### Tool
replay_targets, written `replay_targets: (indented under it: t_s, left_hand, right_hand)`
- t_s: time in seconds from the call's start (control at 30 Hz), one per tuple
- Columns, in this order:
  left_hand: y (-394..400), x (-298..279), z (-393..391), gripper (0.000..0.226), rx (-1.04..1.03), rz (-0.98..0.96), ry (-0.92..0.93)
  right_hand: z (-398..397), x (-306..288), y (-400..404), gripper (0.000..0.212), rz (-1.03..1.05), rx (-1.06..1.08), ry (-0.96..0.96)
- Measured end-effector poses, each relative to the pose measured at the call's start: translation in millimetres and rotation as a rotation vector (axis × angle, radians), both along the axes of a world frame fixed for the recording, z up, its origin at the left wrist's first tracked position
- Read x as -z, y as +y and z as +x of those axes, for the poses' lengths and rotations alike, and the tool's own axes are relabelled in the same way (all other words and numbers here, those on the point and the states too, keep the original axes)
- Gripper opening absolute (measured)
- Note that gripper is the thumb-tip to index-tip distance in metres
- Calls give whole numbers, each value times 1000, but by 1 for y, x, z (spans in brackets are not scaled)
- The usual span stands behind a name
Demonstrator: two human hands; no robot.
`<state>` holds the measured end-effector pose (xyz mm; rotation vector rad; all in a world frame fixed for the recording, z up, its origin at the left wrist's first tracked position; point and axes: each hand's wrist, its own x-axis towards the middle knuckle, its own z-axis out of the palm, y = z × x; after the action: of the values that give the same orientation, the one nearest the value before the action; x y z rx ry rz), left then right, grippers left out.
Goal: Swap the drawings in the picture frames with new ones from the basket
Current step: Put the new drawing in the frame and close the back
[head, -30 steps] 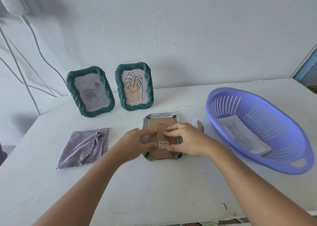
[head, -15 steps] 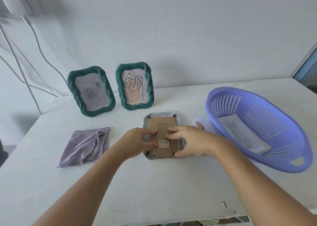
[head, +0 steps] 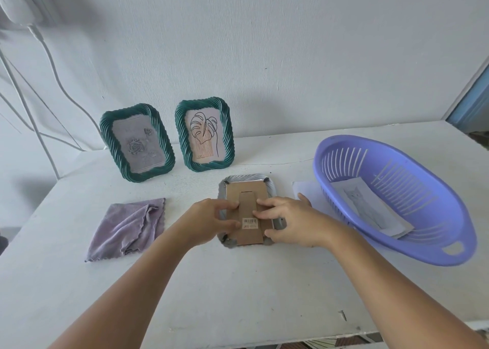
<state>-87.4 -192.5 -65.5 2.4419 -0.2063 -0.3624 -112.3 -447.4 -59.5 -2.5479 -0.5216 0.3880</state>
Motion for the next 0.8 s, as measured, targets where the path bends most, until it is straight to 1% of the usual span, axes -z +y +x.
replay_targets:
  t_s: [0.2,0.3,0.37,0.4,0.43,0.53,0.63,0.67,0.73,0.77,0.8]
  left_hand:
    - [0,-2,-1,54,-6,6,-3]
    - [0,-4,-4,56,-9,17,-3]
    - [1,-4,-6,61,-18,1,-4]
    - [2,-3,-7,65,-39,-24,-6]
    - [3,-2,-7,70,-72,-49,-14]
    - [6,0,-8,86,-188,-49,-48]
    - [2,-1,-9,99,-219,6,-9]
    - [0,-1,-8,98,-198,58,9]
    - [-5,1,-9,85,-147,155,27]
    - [-6,1,-9,79,-143,167,32]
    - [-7,2,-9,78,-154,160,38]
  right_hand:
    - [2,-2,-3,44,33,-7,17]
    - [1,0,-3,36,201,79,-59]
    - [2,3,-1,38,282,196,-154]
    - [3,4,-1,41,258,254,-195]
    - [4,5,0,45,188,300,-219]
    - [6,11,3,53,-118,352,-198]
    - [7,17,8,54,-200,365,-158]
    - [8,17,9,55,-219,362,-154]
    - [10,18,11,56,-243,348,-143]
    - [10,17,13,56,-239,344,-132]
    - [10,17,14,56,-225,343,-122]
